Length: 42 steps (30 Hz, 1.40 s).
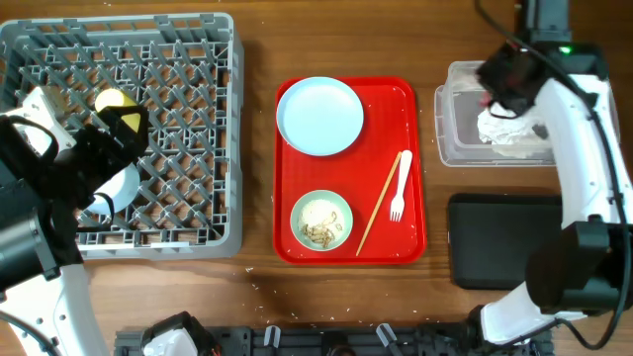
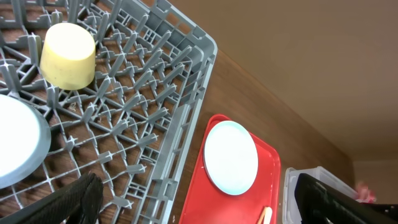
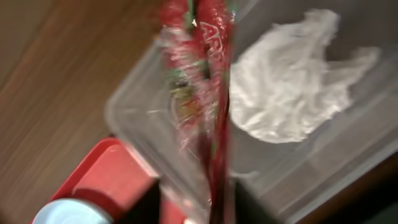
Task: Sort waste into correct bins and load items into the dishwasher rack
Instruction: 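Carry the red wrapper right and drop it in the clear bin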
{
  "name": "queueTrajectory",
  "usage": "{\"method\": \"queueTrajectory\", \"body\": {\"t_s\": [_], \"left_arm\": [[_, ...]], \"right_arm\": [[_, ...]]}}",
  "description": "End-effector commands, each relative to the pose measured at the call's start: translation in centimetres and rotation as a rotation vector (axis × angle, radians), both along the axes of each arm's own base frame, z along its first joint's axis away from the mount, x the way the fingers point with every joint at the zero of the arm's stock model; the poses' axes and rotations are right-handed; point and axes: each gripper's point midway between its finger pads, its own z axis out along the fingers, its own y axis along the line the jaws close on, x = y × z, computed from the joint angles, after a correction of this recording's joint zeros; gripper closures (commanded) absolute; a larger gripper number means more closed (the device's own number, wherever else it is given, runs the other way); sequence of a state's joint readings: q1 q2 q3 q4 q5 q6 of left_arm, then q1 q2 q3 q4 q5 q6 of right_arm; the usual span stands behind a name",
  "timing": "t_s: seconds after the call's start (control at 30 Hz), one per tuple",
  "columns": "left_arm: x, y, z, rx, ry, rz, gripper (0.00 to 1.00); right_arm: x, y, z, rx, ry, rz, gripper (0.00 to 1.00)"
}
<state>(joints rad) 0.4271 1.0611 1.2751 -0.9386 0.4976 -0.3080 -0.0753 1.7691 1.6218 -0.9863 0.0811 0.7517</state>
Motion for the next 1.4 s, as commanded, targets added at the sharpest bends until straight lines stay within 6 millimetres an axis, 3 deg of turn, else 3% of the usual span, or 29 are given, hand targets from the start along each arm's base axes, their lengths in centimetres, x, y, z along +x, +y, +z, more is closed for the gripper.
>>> {"method": "queueTrajectory", "body": {"t_s": [0.0, 0.17, 0.23, 0.33, 0.43, 0.53, 0.67, 0.83, 0.97, 1.07, 1.13, 1.23, 1.37], "left_arm": [[0.1, 0.0, 0.1, 0.010, -0.004, -0.007, 0.00], [0.1, 0.0, 0.1, 0.010, -0.004, -0.008, 0.00], [0.1, 0.0, 0.1, 0.010, -0.004, -0.007, 0.00], [0.1, 0.0, 0.1, 0.010, -0.004, -0.007, 0.00], [0.1, 0.0, 0.1, 0.010, -0.004, -0.007, 0.00], [0.1, 0.0, 0.1, 0.010, -0.004, -0.007, 0.00], [0.1, 0.0, 0.1, 0.010, -0.004, -0.007, 0.00], [0.1, 0.0, 0.1, 0.010, -0.004, -0.008, 0.00], [0.1, 0.0, 0.1, 0.010, -0.004, -0.007, 0.00], [0.1, 0.0, 0.1, 0.010, -0.004, -0.007, 0.00], [0.1, 0.0, 0.1, 0.010, -0.004, -0.007, 0.00], [0.1, 0.0, 0.1, 0.010, -0.004, -0.008, 0.00], [0.1, 0.0, 0.1, 0.010, -0.004, -0.007, 0.00]], "right_arm": [[0.2, 0.9, -2.3, 0.034, 0.040, 0.152, 0.00], [0.4, 3.7, -1.4, 0.052, 0.001, 0.486, 0.00], [0.2, 5.3, -0.1, 0.121, -0.035, 0.549, 0.00], [-0.1, 9.0, 3.1, 0.268, -0.152, 0.675, 0.00], [-1.9, 14.5, 6.2, 0.311, -0.276, 0.982, 0.00], [-3.3, 18.0, 5.5, 0.240, -0.238, 1.120, 0.00], [-3.7, 20.5, 2.4, 0.034, -0.122, 1.168, 0.00], [-2.5, 20.5, -2.1, -0.171, 0.014, 0.914, 0.00], [-2.3, 21.1, -5.0, -0.151, 0.070, 0.822, 0.00], [-2.4, 21.0, -5.6, -0.135, 0.092, 0.802, 0.00], [-2.5, 20.7, -4.6, -0.134, 0.079, 0.795, 0.00], [-2.4, 19.3, -1.0, -0.156, 0.037, 0.761, 0.00], [-2.1, 14.3, 5.4, -0.225, -0.066, 0.632, 0.00]]}}
